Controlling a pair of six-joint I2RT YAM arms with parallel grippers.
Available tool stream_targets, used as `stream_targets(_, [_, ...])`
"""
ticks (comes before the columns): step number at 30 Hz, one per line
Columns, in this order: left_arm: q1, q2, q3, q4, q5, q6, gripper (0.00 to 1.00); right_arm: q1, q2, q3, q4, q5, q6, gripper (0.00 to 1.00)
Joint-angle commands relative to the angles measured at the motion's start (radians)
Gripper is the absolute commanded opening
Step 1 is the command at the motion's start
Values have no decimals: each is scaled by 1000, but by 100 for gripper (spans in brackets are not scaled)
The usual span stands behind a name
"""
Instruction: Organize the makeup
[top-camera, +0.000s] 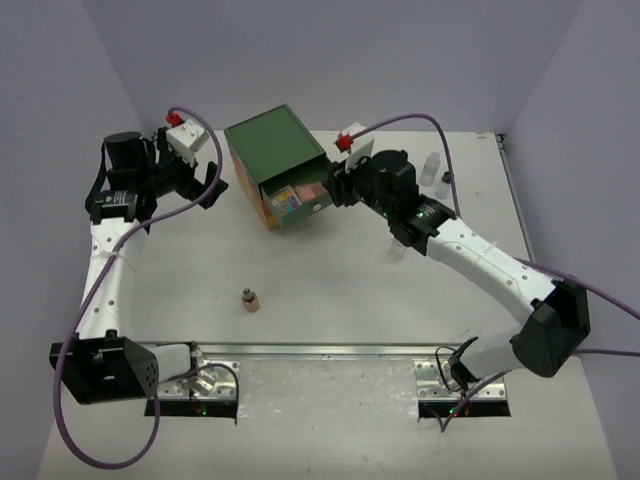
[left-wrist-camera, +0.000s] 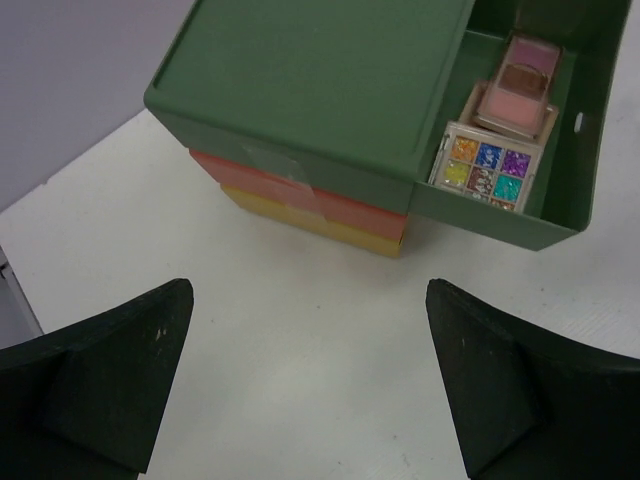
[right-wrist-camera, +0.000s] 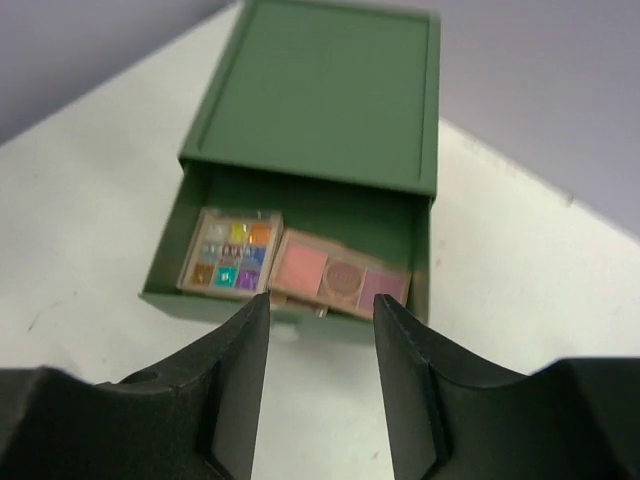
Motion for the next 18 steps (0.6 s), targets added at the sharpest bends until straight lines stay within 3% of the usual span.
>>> stream_targets(1, [-64, 119, 123, 117, -107, -134, 100, 26, 42, -124, 61, 180, 250, 44])
stream_targets(7, [-185, 237, 186, 165, -371, -93, 100, 42, 117, -177, 169, 142, 360, 44])
stream_targets(18, [-232, 447, 293, 215, -501, -112, 100, 48, 251, -137, 272, 112, 417, 44])
